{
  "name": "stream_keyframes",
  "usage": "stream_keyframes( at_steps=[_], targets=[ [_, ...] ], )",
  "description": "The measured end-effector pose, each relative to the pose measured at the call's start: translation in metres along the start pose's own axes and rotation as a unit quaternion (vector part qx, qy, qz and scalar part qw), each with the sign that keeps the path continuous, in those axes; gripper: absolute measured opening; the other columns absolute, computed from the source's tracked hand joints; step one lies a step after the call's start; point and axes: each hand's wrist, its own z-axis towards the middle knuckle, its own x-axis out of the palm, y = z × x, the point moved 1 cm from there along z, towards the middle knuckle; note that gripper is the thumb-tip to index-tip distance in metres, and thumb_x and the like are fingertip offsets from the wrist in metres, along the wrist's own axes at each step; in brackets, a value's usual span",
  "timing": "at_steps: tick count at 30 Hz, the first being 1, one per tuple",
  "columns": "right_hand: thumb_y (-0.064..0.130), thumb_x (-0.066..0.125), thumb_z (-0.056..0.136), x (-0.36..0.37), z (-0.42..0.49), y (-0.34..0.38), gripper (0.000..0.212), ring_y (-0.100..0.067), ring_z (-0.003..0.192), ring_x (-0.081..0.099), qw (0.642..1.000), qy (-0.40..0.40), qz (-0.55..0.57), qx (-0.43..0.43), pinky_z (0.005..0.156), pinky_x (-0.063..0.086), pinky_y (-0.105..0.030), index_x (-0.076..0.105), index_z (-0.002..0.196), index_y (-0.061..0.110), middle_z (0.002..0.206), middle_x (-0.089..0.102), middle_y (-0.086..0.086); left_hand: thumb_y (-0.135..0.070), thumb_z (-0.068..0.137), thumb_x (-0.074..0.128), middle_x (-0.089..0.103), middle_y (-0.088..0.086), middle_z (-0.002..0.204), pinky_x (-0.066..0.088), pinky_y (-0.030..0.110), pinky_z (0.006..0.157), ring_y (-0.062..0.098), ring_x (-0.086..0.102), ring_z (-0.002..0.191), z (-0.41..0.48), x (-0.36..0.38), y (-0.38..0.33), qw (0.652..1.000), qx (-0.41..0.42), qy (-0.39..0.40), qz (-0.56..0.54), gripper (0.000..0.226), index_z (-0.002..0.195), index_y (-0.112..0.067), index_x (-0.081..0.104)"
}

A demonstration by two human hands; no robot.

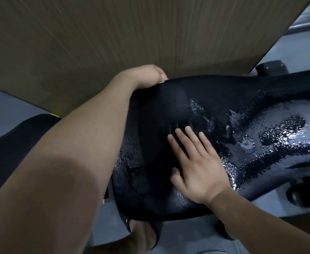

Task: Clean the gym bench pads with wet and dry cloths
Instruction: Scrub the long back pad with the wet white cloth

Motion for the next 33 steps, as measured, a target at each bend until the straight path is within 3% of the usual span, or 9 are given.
stream_keyframes(
  at_steps=[3,7,10,13,17,23,26,30,33],
  targets=[
    [0.047,0.049,0.084,0.0,0.002,-0.001,0.084,-0.025,0.158,0.008,1.0,-0.008,0.002,-0.001,0.126,0.016,-0.051,0.029,0.16,0.017,0.167,0.024,-0.007,-0.025,0.106,0.044,0.069,-0.01,0.114,0.045,0.028,0.101,0.01,0.062,0.109,0.001,0.002,-0.014,0.994,0.063,0.027,0.089,0.031,0.126,-0.025,0.068],
    [0.046,0.047,0.086,0.001,0.002,0.0,0.083,-0.025,0.158,0.005,1.0,0.005,-0.004,0.001,0.127,0.013,-0.05,0.027,0.161,0.017,0.168,0.022,-0.008,-0.046,0.105,0.047,0.067,-0.016,0.116,0.043,0.023,0.103,-0.001,0.06,0.109,-0.015,-0.016,0.032,0.989,0.105,0.058,0.088,0.038,0.139,-0.034,0.057],
    [0.046,0.047,0.085,0.0,0.003,0.0,0.084,-0.025,0.158,0.006,1.0,0.007,-0.005,0.004,0.126,0.015,-0.05,0.028,0.161,0.017,0.168,0.023,-0.008,-0.051,0.101,0.053,0.068,-0.021,0.117,0.042,0.031,0.11,-0.001,0.06,0.114,-0.012,-0.022,0.048,0.994,0.074,0.036,0.077,0.032,0.129,-0.04,0.065],
    [0.046,0.048,0.083,-0.002,0.003,0.001,0.085,-0.025,0.158,0.008,1.0,0.01,-0.008,0.006,0.126,0.016,-0.051,0.029,0.16,0.017,0.167,0.024,-0.008,-0.04,0.104,0.052,0.07,-0.021,0.098,0.045,0.027,0.1,-0.003,0.062,0.094,-0.001,-0.011,0.023,0.993,0.089,0.04,0.072,0.024,0.109,-0.033,0.074],
    [0.046,0.051,0.079,-0.002,0.005,0.003,0.088,-0.026,0.157,0.011,1.0,0.002,-0.003,0.007,0.126,0.017,-0.051,0.031,0.159,0.016,0.166,0.027,-0.009,-0.039,0.104,0.048,0.069,-0.016,0.088,0.046,0.028,0.086,0.001,0.06,0.082,0.026,0.015,-0.029,0.987,0.125,0.027,0.093,0.031,0.083,-0.029,0.068],
    [0.045,0.053,0.077,-0.003,0.005,0.004,0.088,-0.027,0.157,0.015,1.0,-0.007,-0.001,0.003,0.124,0.021,-0.052,0.035,0.158,0.015,0.164,0.032,-0.011,-0.037,0.106,0.042,0.061,-0.009,0.08,0.042,0.032,0.073,0.009,0.053,0.074,0.036,0.047,-0.084,0.978,0.175,0.049,0.1,0.033,0.082,-0.024,0.06],
    [0.046,0.052,0.077,-0.003,0.006,0.003,0.089,-0.026,0.157,0.013,1.0,-0.002,0.0,0.003,0.125,0.019,-0.051,0.033,0.159,0.016,0.165,0.03,-0.01,-0.047,0.104,0.041,0.071,-0.005,0.1,0.05,0.038,0.097,0.015,0.064,0.094,0.033,0.032,-0.053,0.977,0.168,0.052,0.122,0.036,0.104,-0.023,0.068],
    [0.046,0.05,0.08,-0.002,0.004,0.0,0.086,-0.026,0.157,0.011,1.0,-0.006,0.014,-0.001,0.126,0.016,-0.05,0.033,0.159,0.016,0.166,0.029,-0.008,-0.052,0.105,0.038,0.064,-0.003,0.135,0.036,0.041,0.117,0.019,0.056,0.128,0.032,0.014,-0.014,0.99,0.06,0.037,0.121,0.047,0.13,-0.024,0.066],
    [0.046,0.052,0.081,-0.001,0.004,-0.001,0.085,-0.026,0.158,0.009,0.999,-0.015,0.029,-0.004,0.126,0.015,-0.05,0.033,0.159,0.017,0.166,0.029,-0.008,-0.039,0.107,0.038,0.065,0.005,0.117,0.042,0.036,0.1,0.023,0.059,0.108,0.036,0.016,-0.033,0.987,0.047,0.047,0.147,0.039,0.108,-0.016,0.069]
  ],
)
